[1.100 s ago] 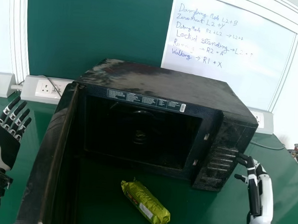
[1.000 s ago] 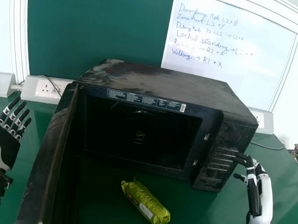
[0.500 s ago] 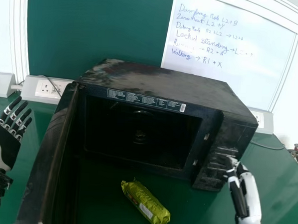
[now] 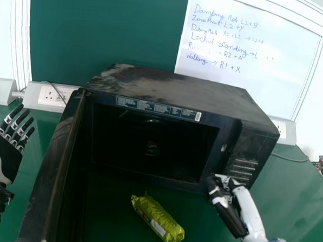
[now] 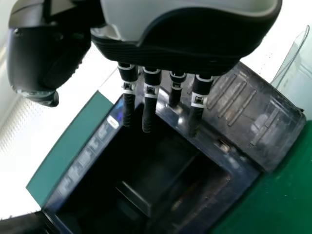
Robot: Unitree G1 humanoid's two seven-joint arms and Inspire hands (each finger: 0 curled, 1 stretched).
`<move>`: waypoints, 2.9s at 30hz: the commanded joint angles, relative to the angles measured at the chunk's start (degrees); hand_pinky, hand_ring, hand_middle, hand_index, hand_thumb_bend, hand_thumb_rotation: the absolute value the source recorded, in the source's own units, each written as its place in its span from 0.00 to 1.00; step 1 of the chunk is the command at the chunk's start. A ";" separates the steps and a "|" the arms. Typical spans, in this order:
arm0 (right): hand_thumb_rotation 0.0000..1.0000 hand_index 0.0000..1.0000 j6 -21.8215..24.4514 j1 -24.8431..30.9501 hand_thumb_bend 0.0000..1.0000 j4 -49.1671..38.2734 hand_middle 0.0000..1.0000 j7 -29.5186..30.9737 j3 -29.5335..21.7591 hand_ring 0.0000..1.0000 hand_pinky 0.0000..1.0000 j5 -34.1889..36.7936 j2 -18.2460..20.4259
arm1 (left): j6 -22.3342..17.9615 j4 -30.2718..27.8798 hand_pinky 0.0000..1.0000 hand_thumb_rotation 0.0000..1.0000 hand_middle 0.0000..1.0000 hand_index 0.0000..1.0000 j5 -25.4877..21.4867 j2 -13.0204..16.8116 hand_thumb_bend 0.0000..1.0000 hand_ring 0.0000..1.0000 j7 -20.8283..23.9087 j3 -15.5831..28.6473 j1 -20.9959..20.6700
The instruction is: Put biscuit inside oven
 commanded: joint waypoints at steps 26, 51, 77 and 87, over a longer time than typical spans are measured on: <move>0.47 0.93 8.65 -13.69 0.92 -2.41 0.80 21.23 19.05 0.80 0.74 -30.56 -8.41 | -0.92 0.04 0.99 0.48 0.83 0.81 -1.17 -1.19 0.63 0.89 -0.31 -0.71 0.23; 0.53 0.94 -3.89 -19.52 0.95 -0.37 0.91 46.18 23.41 0.91 0.80 -57.07 3.95 | -1.18 -0.04 0.97 0.48 0.82 0.80 -0.81 -1.35 0.64 0.87 -0.40 -0.84 -0.05; 0.37 0.92 -15.26 -26.12 1.00 6.15 0.91 60.22 14.36 0.90 0.84 -57.22 3.42 | -0.80 -0.42 0.97 0.51 0.82 0.79 -1.30 -0.01 0.66 0.88 -0.03 -0.45 -0.30; 0.34 0.87 -18.34 -27.69 1.00 7.81 0.86 62.55 15.47 0.85 0.79 -58.61 3.44 | -0.76 -0.34 0.99 0.49 0.82 0.79 -1.81 -0.20 0.68 0.88 0.16 -0.63 -0.38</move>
